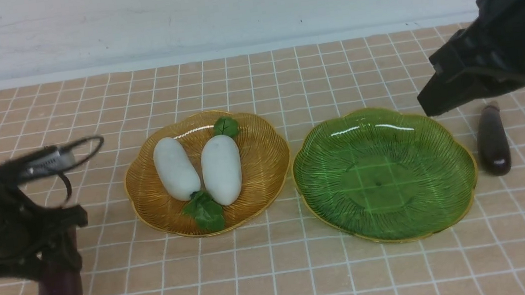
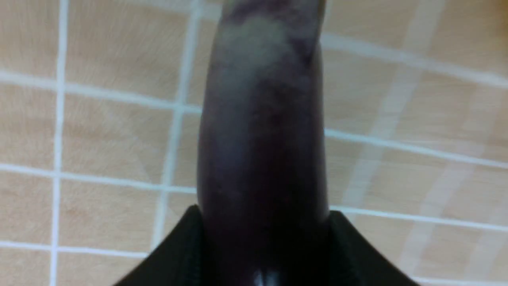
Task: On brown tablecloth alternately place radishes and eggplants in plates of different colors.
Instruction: 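Place the eggplant on the green plate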
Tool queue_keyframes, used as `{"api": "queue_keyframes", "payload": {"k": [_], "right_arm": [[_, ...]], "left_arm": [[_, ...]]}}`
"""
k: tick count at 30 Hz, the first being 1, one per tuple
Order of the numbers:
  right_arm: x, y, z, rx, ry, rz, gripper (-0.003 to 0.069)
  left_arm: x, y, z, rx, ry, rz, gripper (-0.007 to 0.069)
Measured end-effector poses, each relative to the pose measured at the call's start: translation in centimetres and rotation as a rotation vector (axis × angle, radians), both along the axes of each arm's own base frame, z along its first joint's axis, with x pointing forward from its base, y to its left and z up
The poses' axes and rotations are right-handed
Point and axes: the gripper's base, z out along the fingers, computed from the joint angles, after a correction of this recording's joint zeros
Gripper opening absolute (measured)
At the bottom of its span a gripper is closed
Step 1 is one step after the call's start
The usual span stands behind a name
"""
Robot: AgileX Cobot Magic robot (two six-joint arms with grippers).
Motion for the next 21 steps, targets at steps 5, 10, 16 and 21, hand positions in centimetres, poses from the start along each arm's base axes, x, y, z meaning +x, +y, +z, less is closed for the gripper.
{"api": "queue_keyframes", "payload": {"k": [5,10,16,21], "right_arm": [[0.0,0.0,0.0,0.000,0.000,0.000,-0.0015],[0.0,0.0,0.0,-0.004,-0.005,0.008,-0.0015],[0.1,-0.1,-0.1,-0.024,-0.012,0.009,-0.0015],[0.3,-0.9,-0.3,-0.114,-0.035,-0.016,-0.0015]], "left_arm": [[0.5,-4.0,6.3,-0.106,-0.247,-0.131,0.0281],[1.5,-12.0,10.0,-0.305,-0.439,-0.292,0.0280],[3.2,-20.0,9.9,-0.396,-0.486,-0.441,0.0279],[5.0,-26.5,6.9,-0.419,-0.448,-0.540,0.0279]]}}
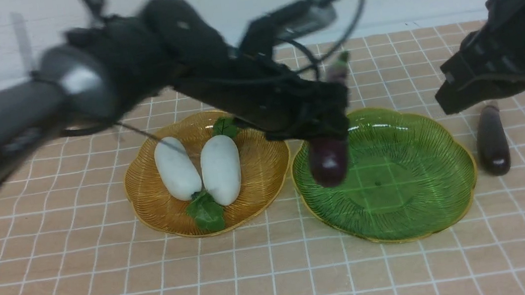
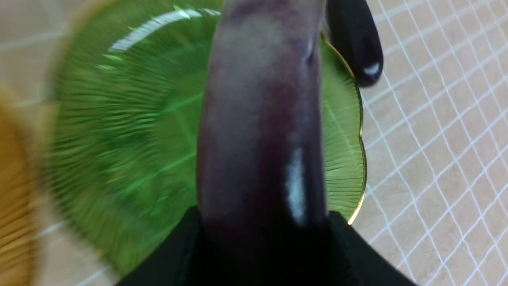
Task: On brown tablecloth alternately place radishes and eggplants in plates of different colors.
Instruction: 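Place the eggplant on the green plate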
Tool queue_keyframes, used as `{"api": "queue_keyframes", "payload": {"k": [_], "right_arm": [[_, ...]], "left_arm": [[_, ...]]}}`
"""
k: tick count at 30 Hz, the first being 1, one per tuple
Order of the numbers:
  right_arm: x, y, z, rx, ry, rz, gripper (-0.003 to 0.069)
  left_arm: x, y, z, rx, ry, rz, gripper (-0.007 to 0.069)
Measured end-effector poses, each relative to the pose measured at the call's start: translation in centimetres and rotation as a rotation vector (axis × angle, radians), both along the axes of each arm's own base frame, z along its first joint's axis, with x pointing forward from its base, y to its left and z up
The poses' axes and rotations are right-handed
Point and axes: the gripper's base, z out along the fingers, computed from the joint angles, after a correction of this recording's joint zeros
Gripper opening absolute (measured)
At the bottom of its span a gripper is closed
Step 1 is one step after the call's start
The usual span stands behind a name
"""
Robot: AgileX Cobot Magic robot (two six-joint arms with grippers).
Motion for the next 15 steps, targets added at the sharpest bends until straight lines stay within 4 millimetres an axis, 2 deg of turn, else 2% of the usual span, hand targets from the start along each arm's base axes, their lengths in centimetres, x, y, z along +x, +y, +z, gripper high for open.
{"api": "queue_keyframes", "payload": {"k": [2,3,6,8,10,13,15], "right_arm": [[0.2,-0.6,-0.2,-0.063,-0.012,-0.043,-0.0015],[0.3,-1.0,-0.2,-0.096,-0.019,-0.067,-0.0015],[0.7,-1.9,-0.3,-0.179,-0.041,-0.131,-0.0015],[0.8,-2.4,-0.3,-0.217,-0.053,-0.167,-0.0015],[0.9,-2.8,-0.3,-0.253,-0.066,-0.204,-0.0015],[1.3,-3.4,-0.1,-0.278,-0.097,-0.252,-0.0015],[1.9,-4.6,-0.1,-0.258,-0.114,-0.319,-0.0015]], "left_arm": [[1.1,-2.4,-2.1,0.007,0.026,-0.026,0.0279],[1.6,-3.0,-3.1,0.014,0.041,-0.029,0.0280],[2.8,-4.0,-5.4,0.028,0.067,-0.031,0.0295],[3.2,-4.2,-6.4,0.037,0.081,-0.029,0.0331],[3.2,-4.2,-6.9,0.045,0.087,-0.030,0.0364],[3.3,-4.2,-6.9,0.046,0.089,-0.031,0.0471],[3.2,-4.1,-6.9,0.049,0.103,-0.042,0.0535]]}}
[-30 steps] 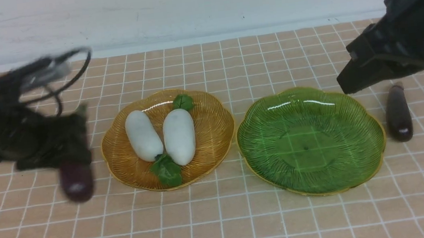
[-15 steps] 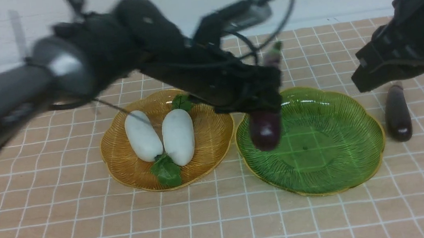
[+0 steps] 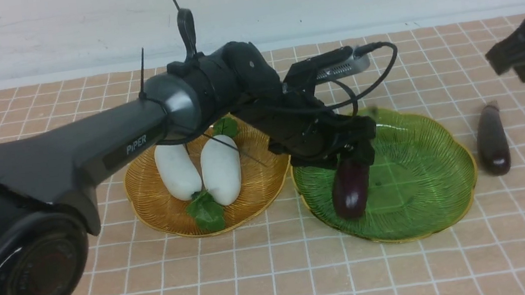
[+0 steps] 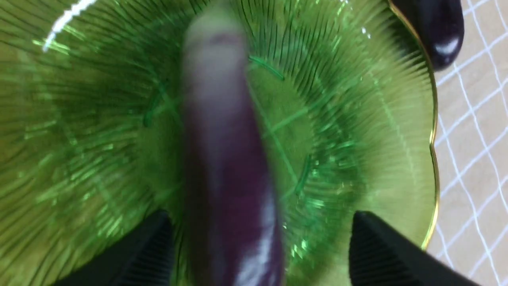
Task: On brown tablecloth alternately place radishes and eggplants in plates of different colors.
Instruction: 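Place the eggplant on the green plate, then put the eggplants into the green plate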
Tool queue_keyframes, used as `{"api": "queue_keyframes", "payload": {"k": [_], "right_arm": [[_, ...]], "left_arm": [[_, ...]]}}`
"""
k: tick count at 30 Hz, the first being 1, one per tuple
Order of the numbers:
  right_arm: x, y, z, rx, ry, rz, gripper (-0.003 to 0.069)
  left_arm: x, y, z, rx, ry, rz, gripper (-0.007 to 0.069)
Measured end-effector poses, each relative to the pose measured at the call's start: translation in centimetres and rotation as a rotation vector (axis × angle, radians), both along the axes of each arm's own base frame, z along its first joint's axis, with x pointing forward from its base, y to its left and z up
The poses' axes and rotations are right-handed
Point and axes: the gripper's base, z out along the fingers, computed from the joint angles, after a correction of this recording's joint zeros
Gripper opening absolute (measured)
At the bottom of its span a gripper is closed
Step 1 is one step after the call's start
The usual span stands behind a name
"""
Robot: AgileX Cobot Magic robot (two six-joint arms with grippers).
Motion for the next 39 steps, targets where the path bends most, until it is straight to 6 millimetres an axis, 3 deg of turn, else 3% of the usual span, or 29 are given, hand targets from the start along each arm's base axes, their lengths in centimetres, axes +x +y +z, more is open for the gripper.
{"api": "queue_keyframes", "payload": {"k": [5,7,12,13,17,20,22,25,29,32,33,34,35,39], "right_arm": [[1.8,-3.3,-1.0,0.063,0.006,-0.137,-0.0015],[2.8,-4.5,-1.7,0.112,0.018,-0.190,-0.0015],[5.7,-6.7,-4.7,0.183,0.044,-0.267,-0.0002],[6.2,-6.8,-5.2,0.185,0.046,-0.268,0.0007],[8.3,-6.9,-7.2,0.194,0.018,-0.257,0.0063],[10.6,-6.9,-10.4,0.195,0.019,-0.256,0.0190],[12.0,-7.0,-13.0,0.192,0.040,-0.261,0.0326],[13.1,-7.0,-15.8,0.194,0.079,-0.278,0.0474],[14.0,-7.1,-19.9,0.187,0.155,-0.292,0.0584],[14.3,-7.1,-22.2,0.184,0.209,-0.298,0.0550],[14.3,-7.1,-22.4,0.183,0.213,-0.298,0.0514],[14.3,-7.1,-22.4,0.180,0.215,-0.297,0.0431],[14.4,-7.1,-22.1,0.173,0.215,-0.293,0.0335],[14.3,-7.1,-18.6,0.174,0.189,-0.284,0.0355]], "left_arm": [[0.0,0.9,0.0,0.012,0.048,-0.018,0.0561],[0.1,2.0,0.8,0.017,0.071,-0.022,0.0511],[-0.1,5.8,5.3,0.061,0.007,-0.023,0.0209],[-0.3,7.2,7.0,0.088,-0.030,-0.021,0.0102],[-1.6,9.8,10.9,0.165,-0.129,-0.022,0.0018],[-4.9,12.2,16.1,0.264,-0.224,-0.026,-0.0003],[-7.0,13.6,18.6,0.312,-0.260,-0.013,-0.0003],[-9.5,15.1,21.5,0.346,-0.333,0.030,-0.0003],[-12.6,17.0,24.8,0.357,-0.428,0.102,-0.0003],[-16.0,18.7,26.1,0.373,-0.476,0.152,-0.0003],[-17.1,19.3,26.3,0.378,-0.486,0.169,-0.0003],[-18.0,19.8,26.2,0.386,-0.487,0.182,-0.0003],[-18.6,20.2,25.9,0.397,-0.479,0.191,-0.0003],[-21.0,21.5,25.0,0.428,-0.474,0.226,-0.0003]]}}
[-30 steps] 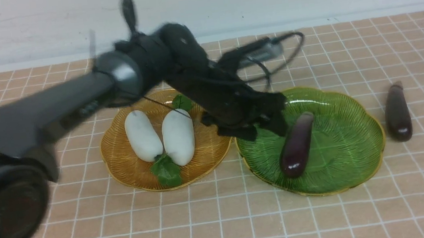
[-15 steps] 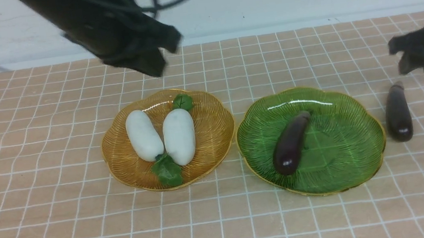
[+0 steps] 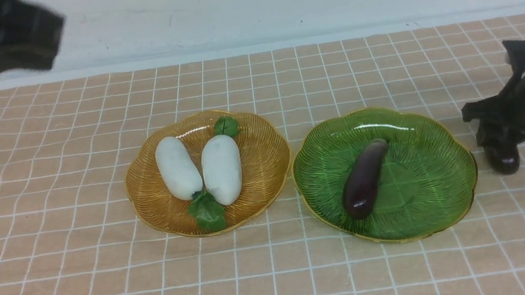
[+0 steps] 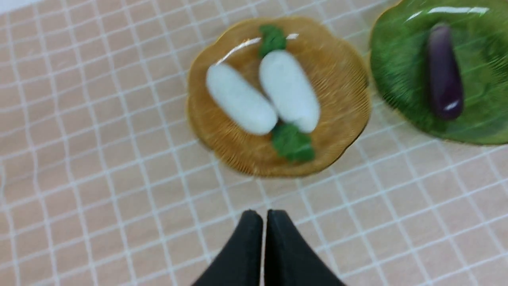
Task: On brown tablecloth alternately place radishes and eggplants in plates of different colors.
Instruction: 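Put the eggplants into the green plate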
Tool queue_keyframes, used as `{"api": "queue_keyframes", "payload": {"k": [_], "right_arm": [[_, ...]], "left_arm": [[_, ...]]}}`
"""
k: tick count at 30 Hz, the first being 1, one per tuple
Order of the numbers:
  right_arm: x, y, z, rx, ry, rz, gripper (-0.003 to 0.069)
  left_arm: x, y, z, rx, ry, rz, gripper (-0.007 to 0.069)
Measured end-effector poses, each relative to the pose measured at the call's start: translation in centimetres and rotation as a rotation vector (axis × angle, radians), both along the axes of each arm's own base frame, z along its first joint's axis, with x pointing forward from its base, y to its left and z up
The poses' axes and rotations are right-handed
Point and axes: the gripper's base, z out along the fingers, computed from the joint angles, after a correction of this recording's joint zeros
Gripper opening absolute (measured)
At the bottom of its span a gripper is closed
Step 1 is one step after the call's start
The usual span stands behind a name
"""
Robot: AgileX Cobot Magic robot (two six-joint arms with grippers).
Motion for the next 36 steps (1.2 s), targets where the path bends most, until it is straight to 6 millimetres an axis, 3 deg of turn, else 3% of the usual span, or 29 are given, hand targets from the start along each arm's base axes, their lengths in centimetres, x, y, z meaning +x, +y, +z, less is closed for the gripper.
{"api": "queue_keyframes", "payload": {"k": [4,6,8,13,21,30,33,36], "right_arm": [[-0.8,0.5,3.4,0.051,-0.032,-0.005,0.0355],[-2.1,1.9,6.4,0.124,-0.047,0.037,0.0355],[-3.0,3.7,7.8,0.164,-0.034,0.094,0.0355],[-4.0,7.1,6.5,0.171,0.101,0.204,0.0355],[-4.2,9.5,5.1,0.134,0.164,0.255,0.0379],[-4.8,8.6,4.8,0.039,0.237,0.260,0.0617],[-5.6,8.6,7.1,0.043,0.177,0.305,0.0624],[-8.0,8.7,12.4,0.084,0.028,0.355,0.0575]], "left_arm": [[-2.3,1.2,-1.4,0.014,0.015,0.043,-0.0003],[-4.4,2.1,-3.1,0.007,0.040,0.078,-0.0003],[-5.7,2.6,-4.6,0.002,0.069,0.095,-0.0003],[-8.4,3.7,-8.2,-0.018,0.079,0.119,-0.0003],[-10.1,4.3,-9.4,-0.037,0.056,0.125,-0.0003],[-10.5,4.5,-9.2,-0.056,0.024,0.127,-0.0003],[-10.4,4.4,-9.1,-0.066,0.003,0.126,-0.0003],[-10.3,4.4,-9.0,-0.068,-0.002,0.125,-0.0003]]}}
